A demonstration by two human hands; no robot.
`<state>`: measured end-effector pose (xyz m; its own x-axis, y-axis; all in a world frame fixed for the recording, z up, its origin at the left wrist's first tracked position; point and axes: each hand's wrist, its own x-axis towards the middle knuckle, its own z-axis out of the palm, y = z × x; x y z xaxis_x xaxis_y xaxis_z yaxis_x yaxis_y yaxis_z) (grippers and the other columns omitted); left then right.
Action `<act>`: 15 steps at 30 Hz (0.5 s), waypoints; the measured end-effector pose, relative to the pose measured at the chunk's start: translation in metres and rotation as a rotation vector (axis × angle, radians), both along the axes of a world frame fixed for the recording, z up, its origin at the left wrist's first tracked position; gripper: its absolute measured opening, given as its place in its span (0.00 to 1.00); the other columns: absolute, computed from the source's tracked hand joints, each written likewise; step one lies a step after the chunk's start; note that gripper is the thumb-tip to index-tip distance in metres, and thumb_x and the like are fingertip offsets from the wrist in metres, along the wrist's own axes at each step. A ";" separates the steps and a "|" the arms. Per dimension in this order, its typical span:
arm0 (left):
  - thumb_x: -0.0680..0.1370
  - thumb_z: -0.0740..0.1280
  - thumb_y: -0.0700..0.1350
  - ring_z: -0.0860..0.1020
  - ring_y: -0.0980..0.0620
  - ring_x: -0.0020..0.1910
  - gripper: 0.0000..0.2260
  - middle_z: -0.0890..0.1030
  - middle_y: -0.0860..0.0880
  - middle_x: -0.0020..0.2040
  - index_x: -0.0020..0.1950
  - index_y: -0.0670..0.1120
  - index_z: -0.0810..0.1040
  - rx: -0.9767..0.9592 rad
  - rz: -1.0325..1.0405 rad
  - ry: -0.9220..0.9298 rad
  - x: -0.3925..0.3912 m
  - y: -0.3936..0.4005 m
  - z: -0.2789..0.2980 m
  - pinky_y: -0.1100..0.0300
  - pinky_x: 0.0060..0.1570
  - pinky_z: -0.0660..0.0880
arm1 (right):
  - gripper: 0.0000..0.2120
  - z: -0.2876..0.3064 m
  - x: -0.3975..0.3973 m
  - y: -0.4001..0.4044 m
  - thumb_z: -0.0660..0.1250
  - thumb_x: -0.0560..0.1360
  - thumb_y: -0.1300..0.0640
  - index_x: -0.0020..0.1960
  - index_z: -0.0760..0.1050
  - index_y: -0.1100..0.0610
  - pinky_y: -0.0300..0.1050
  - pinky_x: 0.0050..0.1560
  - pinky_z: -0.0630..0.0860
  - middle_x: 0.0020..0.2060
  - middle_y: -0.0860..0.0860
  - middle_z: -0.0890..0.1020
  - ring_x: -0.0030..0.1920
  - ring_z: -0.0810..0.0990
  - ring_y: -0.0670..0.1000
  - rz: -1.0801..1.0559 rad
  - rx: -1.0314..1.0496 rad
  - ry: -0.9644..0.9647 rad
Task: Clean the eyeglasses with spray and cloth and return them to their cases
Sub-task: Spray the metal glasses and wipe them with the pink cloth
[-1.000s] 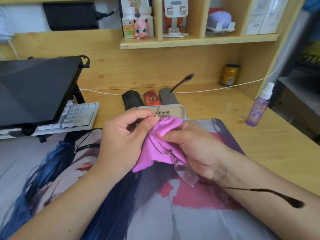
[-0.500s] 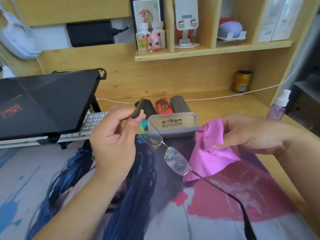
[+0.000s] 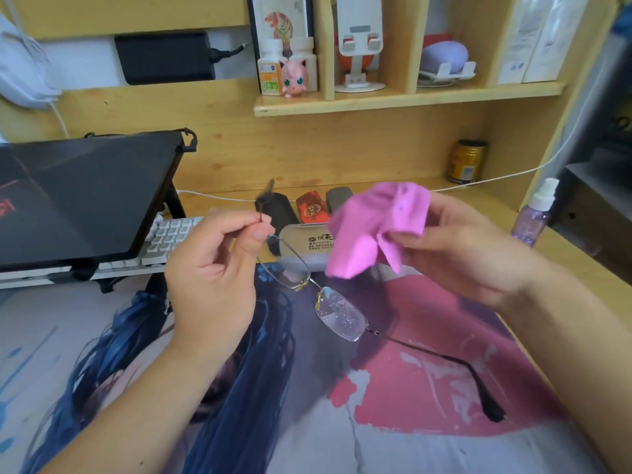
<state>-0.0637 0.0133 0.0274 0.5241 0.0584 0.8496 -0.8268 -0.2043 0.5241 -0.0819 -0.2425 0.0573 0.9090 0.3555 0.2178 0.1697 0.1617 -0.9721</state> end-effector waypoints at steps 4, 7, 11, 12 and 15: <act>0.81 0.68 0.46 0.82 0.49 0.46 0.08 0.83 0.58 0.45 0.51 0.60 0.80 -0.028 0.014 0.018 0.001 0.002 0.001 0.55 0.49 0.77 | 0.20 0.008 0.000 -0.026 0.78 0.67 0.62 0.58 0.82 0.60 0.50 0.46 0.83 0.49 0.58 0.84 0.47 0.85 0.55 0.200 -0.094 0.261; 0.81 0.68 0.46 0.82 0.48 0.46 0.08 0.83 0.55 0.46 0.50 0.61 0.80 -0.046 0.017 0.027 0.001 0.003 0.002 0.54 0.50 0.77 | 0.09 0.007 -0.001 -0.055 0.75 0.72 0.59 0.48 0.82 0.63 0.50 0.38 0.82 0.40 0.60 0.83 0.38 0.83 0.57 0.056 -0.789 0.407; 0.81 0.68 0.46 0.82 0.49 0.46 0.08 0.83 0.57 0.45 0.50 0.60 0.80 -0.024 0.011 0.037 0.001 0.001 0.001 0.54 0.50 0.77 | 0.10 0.008 0.004 -0.073 0.66 0.80 0.58 0.46 0.79 0.65 0.48 0.38 0.80 0.34 0.57 0.84 0.32 0.81 0.55 -0.398 -1.321 0.353; 0.81 0.68 0.46 0.82 0.49 0.46 0.08 0.83 0.57 0.45 0.50 0.62 0.81 -0.021 0.006 0.040 0.001 0.000 0.000 0.55 0.50 0.77 | 0.09 0.011 0.005 -0.075 0.69 0.78 0.56 0.43 0.80 0.61 0.47 0.38 0.78 0.35 0.55 0.84 0.33 0.80 0.53 -0.498 -1.381 0.185; 0.81 0.68 0.48 0.82 0.51 0.45 0.09 0.84 0.58 0.45 0.49 0.64 0.81 -0.013 0.003 0.059 0.001 -0.002 -0.001 0.56 0.50 0.77 | 0.07 0.028 -0.005 -0.053 0.77 0.72 0.56 0.39 0.79 0.54 0.39 0.31 0.70 0.31 0.46 0.80 0.30 0.74 0.46 -0.242 -1.094 -0.092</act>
<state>-0.0622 0.0117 0.0268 0.5734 0.0712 0.8162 -0.7936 -0.1995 0.5748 -0.0872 -0.2959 0.0853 0.9766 0.2126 -0.0332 0.1593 -0.8180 -0.5528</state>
